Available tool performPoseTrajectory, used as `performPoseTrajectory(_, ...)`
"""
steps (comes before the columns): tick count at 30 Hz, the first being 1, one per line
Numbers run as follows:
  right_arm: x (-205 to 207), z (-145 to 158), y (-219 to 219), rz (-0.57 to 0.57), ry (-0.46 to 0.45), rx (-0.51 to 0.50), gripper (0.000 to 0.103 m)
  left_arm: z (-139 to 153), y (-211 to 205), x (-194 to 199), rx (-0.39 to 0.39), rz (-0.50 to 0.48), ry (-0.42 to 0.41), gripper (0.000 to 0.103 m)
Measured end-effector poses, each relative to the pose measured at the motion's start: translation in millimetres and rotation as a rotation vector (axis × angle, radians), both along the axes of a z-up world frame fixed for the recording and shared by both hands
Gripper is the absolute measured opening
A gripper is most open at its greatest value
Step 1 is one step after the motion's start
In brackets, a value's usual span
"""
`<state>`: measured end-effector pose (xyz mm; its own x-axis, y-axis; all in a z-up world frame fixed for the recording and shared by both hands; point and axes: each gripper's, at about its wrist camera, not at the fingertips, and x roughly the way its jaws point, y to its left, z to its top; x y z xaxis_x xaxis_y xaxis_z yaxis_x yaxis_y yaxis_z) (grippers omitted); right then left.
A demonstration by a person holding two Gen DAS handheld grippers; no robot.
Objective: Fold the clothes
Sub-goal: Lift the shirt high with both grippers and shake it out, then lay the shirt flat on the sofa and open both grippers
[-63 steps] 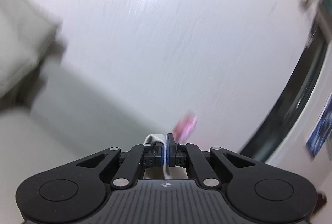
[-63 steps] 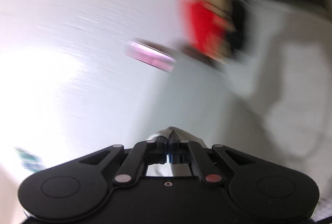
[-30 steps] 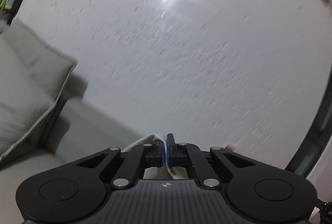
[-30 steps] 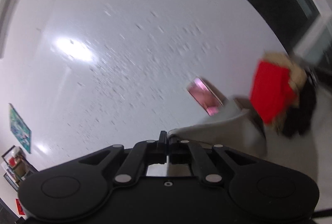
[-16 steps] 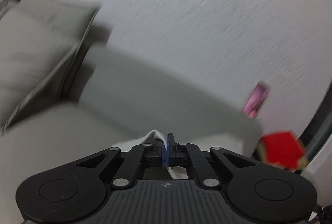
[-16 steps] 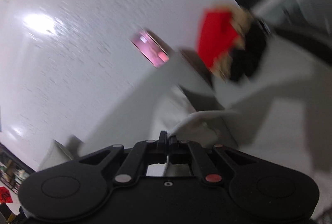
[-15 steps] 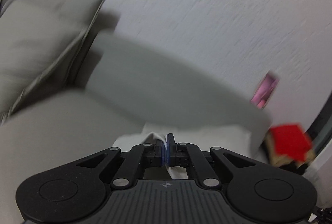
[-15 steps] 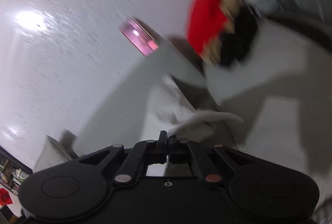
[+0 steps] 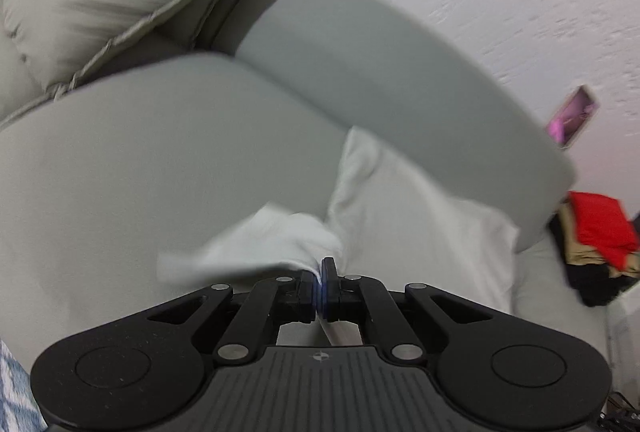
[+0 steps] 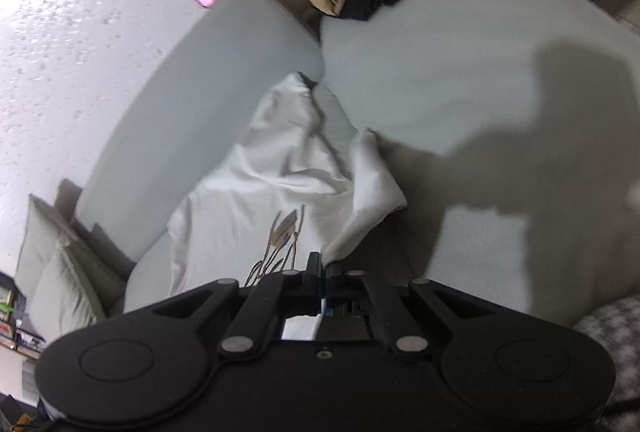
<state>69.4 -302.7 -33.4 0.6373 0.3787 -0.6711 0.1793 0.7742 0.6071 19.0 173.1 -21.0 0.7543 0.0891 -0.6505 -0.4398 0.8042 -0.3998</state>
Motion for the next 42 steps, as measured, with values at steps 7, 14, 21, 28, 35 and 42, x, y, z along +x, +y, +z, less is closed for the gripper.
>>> performPoseTrajectory(7, -34, 6, -3, 0.054, 0.023, -0.052, 0.002, 1, -9, -24, 0.126, -0.044, 0.089, 0.001)
performPoseTrajectory(14, -45, -22, -5, 0.092, 0.127, -0.112, 0.013, -35, -28, -33, 0.352, -0.081, 0.288, 0.01)
performPoseTrajectory(21, -79, 25, -38, 0.096, 0.025, -0.137, 0.041, 3, -28, -86, 0.424, -0.089, 0.193, 0.019)
performPoseTrajectory(28, -42, -25, 18, 0.254, 0.058, -0.099, 0.017, -46, -102, -36, 0.396, -0.358, 0.219, 0.028)
performPoseTrajectory(35, -43, -63, 82, 0.432, 0.137, -0.26, 0.017, -110, -139, -26, 0.442, -0.52, 0.402, 0.029)
performPoseTrajectory(42, -47, -26, 14, 0.309, 0.11, -0.091, 0.04, -84, -118, -35, 0.402, -0.47, 0.25, 0.03)
